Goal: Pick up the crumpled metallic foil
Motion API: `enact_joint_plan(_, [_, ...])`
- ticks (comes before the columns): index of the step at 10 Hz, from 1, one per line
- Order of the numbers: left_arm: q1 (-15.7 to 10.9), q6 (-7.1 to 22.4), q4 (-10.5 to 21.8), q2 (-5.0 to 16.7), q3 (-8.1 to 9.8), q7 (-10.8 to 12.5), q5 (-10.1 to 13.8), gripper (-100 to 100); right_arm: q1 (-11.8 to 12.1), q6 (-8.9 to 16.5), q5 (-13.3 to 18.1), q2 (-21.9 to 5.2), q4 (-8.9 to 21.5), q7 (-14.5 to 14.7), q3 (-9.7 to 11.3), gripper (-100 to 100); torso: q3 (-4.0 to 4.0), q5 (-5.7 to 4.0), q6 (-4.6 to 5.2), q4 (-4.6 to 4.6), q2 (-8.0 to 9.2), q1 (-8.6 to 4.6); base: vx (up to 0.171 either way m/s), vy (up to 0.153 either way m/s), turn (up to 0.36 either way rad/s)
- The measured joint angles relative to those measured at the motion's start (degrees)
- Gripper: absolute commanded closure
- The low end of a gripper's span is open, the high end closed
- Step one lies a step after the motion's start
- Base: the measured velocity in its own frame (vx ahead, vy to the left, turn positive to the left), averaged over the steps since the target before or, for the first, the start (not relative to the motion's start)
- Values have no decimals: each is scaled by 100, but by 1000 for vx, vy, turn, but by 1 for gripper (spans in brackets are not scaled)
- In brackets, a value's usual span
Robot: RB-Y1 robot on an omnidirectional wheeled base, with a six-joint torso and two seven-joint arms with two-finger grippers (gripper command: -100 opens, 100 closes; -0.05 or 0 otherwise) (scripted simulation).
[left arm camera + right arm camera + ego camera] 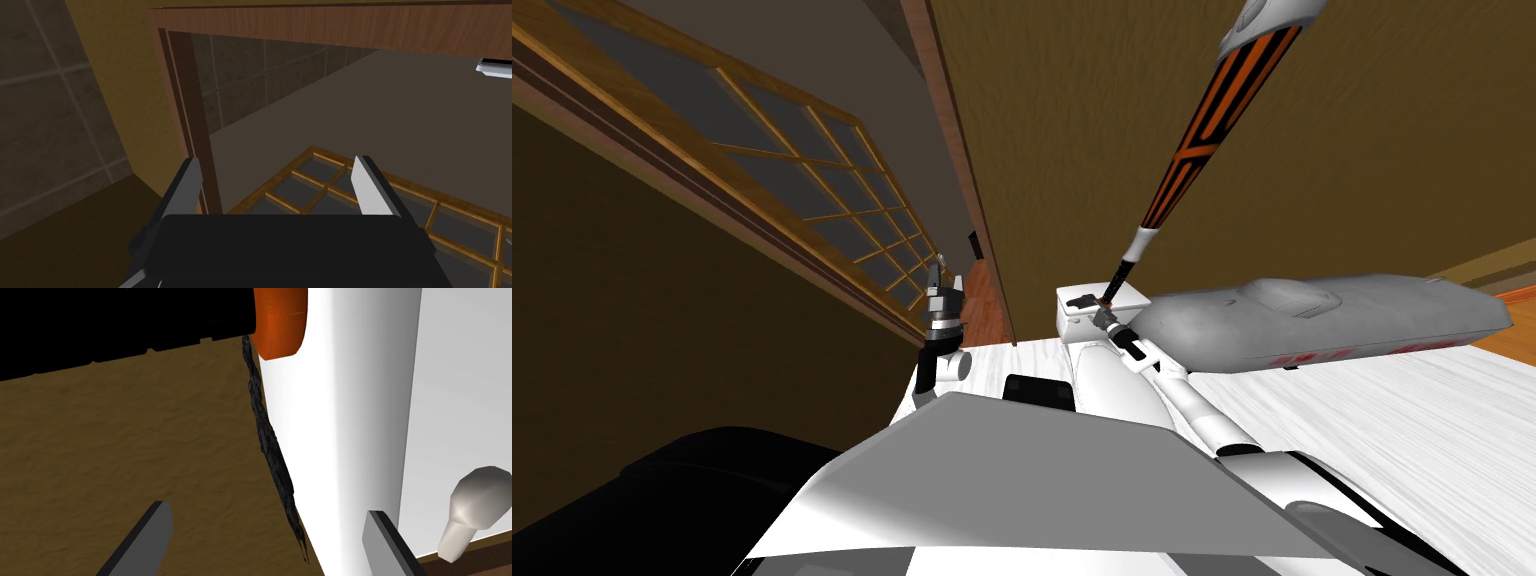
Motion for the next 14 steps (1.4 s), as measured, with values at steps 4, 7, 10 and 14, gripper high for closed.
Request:
enact_joint_plan(4, [0,0,0,0,0,0,0,0,69,-39,98,89,-49,410,-117,-100,0,0,0,0,0,2,37,8,-75])
enact_joint_plan(7, [0,0,0,0,0,0,0,0,115,-70,167,150,-82,694,-199,-100,1,0,-1,1,2,0,32,6,-63])
enact_joint_plan(10, [0,0,0,0,0,0,0,0,172,-104,242,224,-111,1000,-294,-100,0,0,-1,0,0,2,36,15,-79])
enact_joint_plan(14, [-1,0,0,0,0,0,0,0,226,-135,318,293,-151,1328,-386,0,5,0,-3,2,9,1,14,11,-38])
